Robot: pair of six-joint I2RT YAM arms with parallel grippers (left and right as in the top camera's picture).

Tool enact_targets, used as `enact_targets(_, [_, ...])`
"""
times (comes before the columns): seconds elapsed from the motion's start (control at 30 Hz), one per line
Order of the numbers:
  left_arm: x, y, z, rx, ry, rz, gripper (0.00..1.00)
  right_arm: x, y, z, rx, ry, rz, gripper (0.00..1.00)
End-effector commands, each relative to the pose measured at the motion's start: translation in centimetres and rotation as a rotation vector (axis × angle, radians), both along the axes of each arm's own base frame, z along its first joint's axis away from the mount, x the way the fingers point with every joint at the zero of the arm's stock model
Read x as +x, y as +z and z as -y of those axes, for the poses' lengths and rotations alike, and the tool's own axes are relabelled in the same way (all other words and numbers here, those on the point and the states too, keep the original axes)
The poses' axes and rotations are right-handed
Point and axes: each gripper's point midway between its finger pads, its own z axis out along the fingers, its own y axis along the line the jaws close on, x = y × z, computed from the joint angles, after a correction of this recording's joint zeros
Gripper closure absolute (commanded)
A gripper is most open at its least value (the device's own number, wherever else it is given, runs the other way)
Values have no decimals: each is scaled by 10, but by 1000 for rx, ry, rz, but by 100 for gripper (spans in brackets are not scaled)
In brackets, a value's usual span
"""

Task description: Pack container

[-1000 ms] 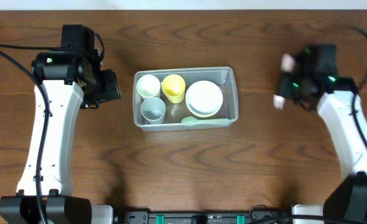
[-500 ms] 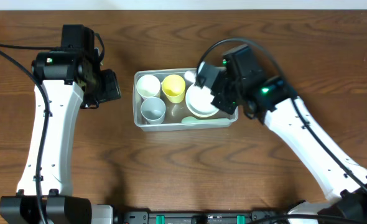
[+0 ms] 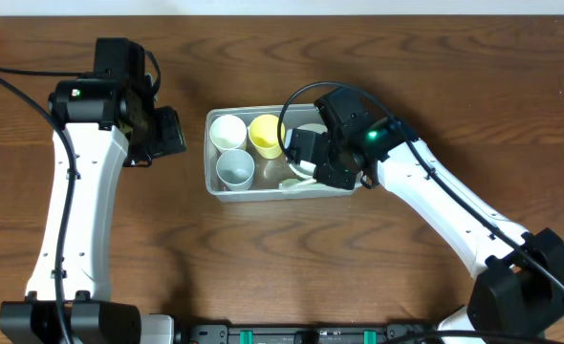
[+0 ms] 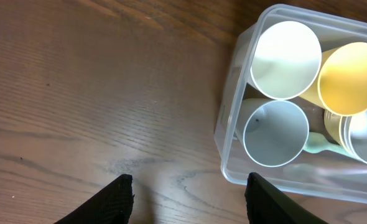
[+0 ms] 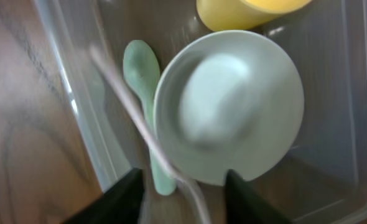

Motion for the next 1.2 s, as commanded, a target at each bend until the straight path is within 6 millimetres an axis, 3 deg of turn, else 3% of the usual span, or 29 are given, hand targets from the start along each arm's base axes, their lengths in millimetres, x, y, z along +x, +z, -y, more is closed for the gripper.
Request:
enact_targets(0.0, [-1, -2, 1, -8, 3, -8, 41, 2, 2, -4, 7, -8, 13, 53])
enact_targets(0.2, [0, -2, 1, -8, 3, -5, 41, 42, 31, 2, 166, -372, 101, 51])
enact_targets(0.23, [1, -1, 1, -8, 3, -1, 41, 51, 39, 9, 200, -463, 123, 19])
enact_targets(0.27, [2, -1, 1, -8, 3, 4, 41, 61, 48, 19, 242, -572, 149, 1])
enact_targets(0.43, [19, 4, 2, -1, -26, 79, 40, 94, 89, 84, 447, -990, 204, 1])
enact_targets(0.57, [39, 12, 13, 28, -144, 171, 35, 109, 96, 146, 550, -1259, 193, 1])
enact_targets(0.63, [46, 15, 19, 35, -181, 203, 24, 111, 94, 166, 556, -1300, 185, 1])
enact_targets(0.7, [51, 18, 26, 34, -196, 228, 2, 113, 93, 189, 552, -1353, 195, 1])
enact_targets(0.83, [50, 18, 25, 34, -193, 225, 2, 108, 89, 208, 540, -1427, 182, 1])
enact_targets(1.0, [28, 11, 23, 31, -195, 135, 2, 86, 89, 217, 497, -1526, 163, 1])
enact_targets(1.17, [11, 34, 33, 34, -236, 214, 2, 58, 109, 215, 502, -1517, 177, 1])
